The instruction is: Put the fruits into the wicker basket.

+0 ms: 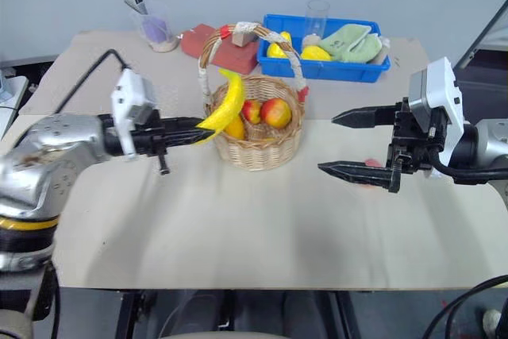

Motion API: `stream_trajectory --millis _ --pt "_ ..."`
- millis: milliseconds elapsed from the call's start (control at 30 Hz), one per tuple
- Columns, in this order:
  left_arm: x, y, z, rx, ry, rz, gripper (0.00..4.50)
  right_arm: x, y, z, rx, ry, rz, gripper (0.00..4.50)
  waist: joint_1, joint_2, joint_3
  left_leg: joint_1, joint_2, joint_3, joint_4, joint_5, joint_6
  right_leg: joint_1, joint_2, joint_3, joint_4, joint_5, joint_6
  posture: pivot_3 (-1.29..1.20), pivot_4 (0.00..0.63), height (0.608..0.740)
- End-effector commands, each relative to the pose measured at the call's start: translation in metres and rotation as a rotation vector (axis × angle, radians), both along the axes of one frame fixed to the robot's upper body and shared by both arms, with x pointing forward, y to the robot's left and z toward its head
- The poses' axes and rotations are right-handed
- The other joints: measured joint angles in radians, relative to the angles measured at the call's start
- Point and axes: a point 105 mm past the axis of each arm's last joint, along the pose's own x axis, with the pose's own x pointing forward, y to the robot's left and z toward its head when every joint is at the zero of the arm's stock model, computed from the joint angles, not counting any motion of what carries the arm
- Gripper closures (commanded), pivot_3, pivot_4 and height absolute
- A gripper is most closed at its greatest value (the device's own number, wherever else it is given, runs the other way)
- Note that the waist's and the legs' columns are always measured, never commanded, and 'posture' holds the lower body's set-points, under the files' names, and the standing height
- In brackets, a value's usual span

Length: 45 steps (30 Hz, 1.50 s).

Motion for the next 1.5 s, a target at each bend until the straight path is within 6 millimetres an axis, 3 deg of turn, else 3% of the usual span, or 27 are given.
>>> stream_trajectory --millis 33,233,333,367,600,633,800,933,1100,1267,1500 --pt "0.011 -0.010 0.005 0.022 -0.084 -0.006 4.38 -0.002 0.003 0.006 -0.001 -0.035 -0.006 0.00 0.000 0.000 0.000 0.000 0.000 0.000 0.000 0.000 0.000 0.000 0.000 0.000 0.000 0.000 0.000 0.00 0.150 0.740" --pt "0.027 -0.025 -0.003 0.030 -0.118 0.005 4.38 0.002 0.003 0.007 0.002 -0.059 -0.059 0.00 -0.001 0.000 0.000 0.000 0.000 0.000 0.000 0.000 0.000 0.000 0.000 0.000 0.000 0.000 0.000 0.00 0.150 0.740" --pt "0.039 -0.031 0.005 0.001 -0.161 0.041 4.38 0.004 0.002 0.006 0.001 -0.061 -0.082 0.00 -0.001 0.000 0.000 -0.001 0.000 -0.001 0.001 0.000 0.000 0.000 0.000 0.000 0.000 0.000 0.000 0.00 0.150 0.740" --pt "0.040 -0.033 0.007 -0.008 -0.166 0.037 3.34 0.005 0.001 0.006 0.001 -0.061 -0.086 0.00 0.001 0.000 0.000 -0.001 0.000 -0.001 0.002 0.000 0.000 0.000 0.000 0.000 0.000 0.000 0.000 0.00 0.150 0.740" --pt "0.031 -0.036 0.009 -0.024 -0.134 -0.030 0.22 0.007 -0.003 0.005 -0.007 -0.073 -0.115 0.00 -0.001 0.000 0.000 -0.002 0.000 -0.001 0.002 -0.001 0.001 0.000 0.000 0.000 0.001 0.000 0.000 0.00 0.150 0.740" --pt "0.028 -0.035 0.009 -0.024 -0.131 -0.040 0.10 0.008 -0.005 0.005 -0.009 -0.075 -0.124 0.00 -0.002 0.000 0.000 -0.002 0.000 -0.001 0.002 -0.001 0.001 0.000 0.000 0.000 0.000 0.000 0.000 0.00 0.150 0.740" --pt "0.002 -0.027 0.011 -0.008 -0.101 -0.156 0.10 0.022 -0.022 -0.009 -0.077 -0.075 -0.224 0.00 -0.002 0.000 0.000 -0.001 0.001 -0.001 0.002 -0.001 0.001 0.000 0.000 0.000 0.001 0.000 0.000 0.00 0.150 0.740" --pt "-0.035 -0.015 0.009 0.051 -0.039 -0.282 0.10 0.044 -0.057 -0.042 -0.257 -0.054 -0.393 0.00 -0.003 0.000 0.000 -0.001 0.000 -0.001 0.002 0.000 0.001 0.000 0.000 0.000 0.000 0.000 0.001 0.00 0.150 0.740" --pt "-0.063 -0.003 0.000 0.144 0.001 -0.344 0.10 0.061 -0.080 -0.077 -0.334 0.030 -0.466 0.00 -0.003 0.000 0.000 -0.001 0.000 -0.001 0.002 0.000 0.001 0.000 0.000 0.000 -0.001 0.000 0.001 0.00 0.150 0.740" --pt "-0.078 -0.002 -0.002 0.149 0.023 -0.389 0.10 0.075 -0.101 -0.097 -0.374 0.091 -0.536 0.00 -0.003 0.000 0.000 0.000 0.001 0.000 0.003 0.000 0.001 0.000 0.000 0.000 -0.002 0.000 0.001 0.00 0.150 0.740" --pt "-0.081 -0.006 -0.005 0.138 0.010 -0.373 0.10 0.082 -0.103 -0.123 -0.332 0.203 -0.531 0.00 -0.004 0.000 0.000 0.000 0.001 0.000 0.002 0.000 0.001 0.000 0.000 0.001 -0.001 0.000 0.001 0.00 0.150 0.740"
